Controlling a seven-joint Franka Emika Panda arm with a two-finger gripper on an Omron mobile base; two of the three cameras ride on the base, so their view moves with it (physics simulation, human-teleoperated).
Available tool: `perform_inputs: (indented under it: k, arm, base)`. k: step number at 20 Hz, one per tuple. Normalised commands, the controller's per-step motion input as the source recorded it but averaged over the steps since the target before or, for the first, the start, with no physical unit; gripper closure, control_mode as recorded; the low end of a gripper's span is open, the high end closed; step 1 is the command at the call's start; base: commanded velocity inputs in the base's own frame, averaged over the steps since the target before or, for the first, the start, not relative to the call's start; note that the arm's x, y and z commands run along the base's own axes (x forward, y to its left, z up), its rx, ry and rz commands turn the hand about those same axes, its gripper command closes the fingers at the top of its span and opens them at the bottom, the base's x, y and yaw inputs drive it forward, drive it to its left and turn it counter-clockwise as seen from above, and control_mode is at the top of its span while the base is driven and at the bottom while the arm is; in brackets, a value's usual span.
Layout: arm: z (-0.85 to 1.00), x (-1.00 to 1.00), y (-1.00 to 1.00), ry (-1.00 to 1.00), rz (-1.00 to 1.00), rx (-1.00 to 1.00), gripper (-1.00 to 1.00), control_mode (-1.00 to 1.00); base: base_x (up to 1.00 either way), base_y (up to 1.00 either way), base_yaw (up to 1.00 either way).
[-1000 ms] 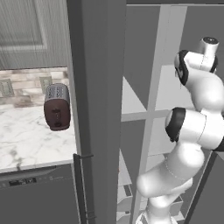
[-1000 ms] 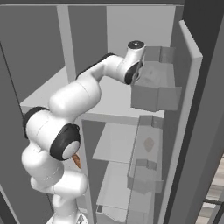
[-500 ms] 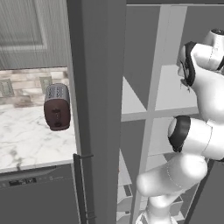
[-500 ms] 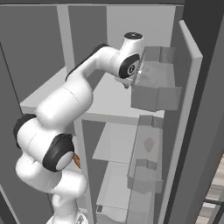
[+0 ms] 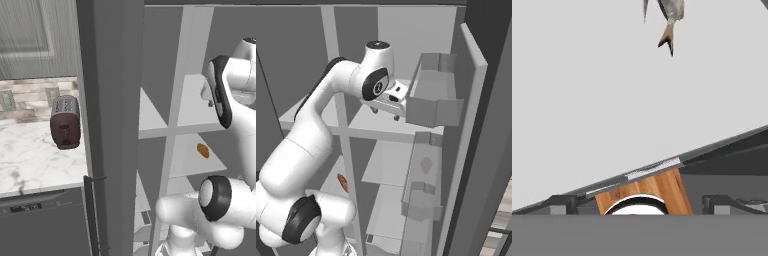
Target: Pick up the frozen fish from the freezer, place it on any shelf in the fridge, and close the fridge and freezer doors when done.
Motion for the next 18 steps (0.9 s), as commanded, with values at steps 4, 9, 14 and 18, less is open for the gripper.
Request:
perform_inputs:
  k: [4, 9, 14, 18]
  arm:
    - [-0.01, -1.0, 0.71, 0.05, 0.04, 0.0, -1.0, -1.0]
    - [-0.15, -1.0, 0.65, 0.01, 0.06, 0.0, -1.0, -1.0]
    - [-0.18, -0.87, 0.71, 0.0, 0.16, 0.0, -1.0, -1.0]
    - [-0.1, -0.32, 0.57, 0.04, 0.29, -0.14, -1.0, -1.0]
  base:
    - [0.0, 0.0, 0.0]
    - [0.0, 0.0, 0.0]
    - [0.0, 0.0, 0.0]
    - [0.0, 0.0, 0.0]
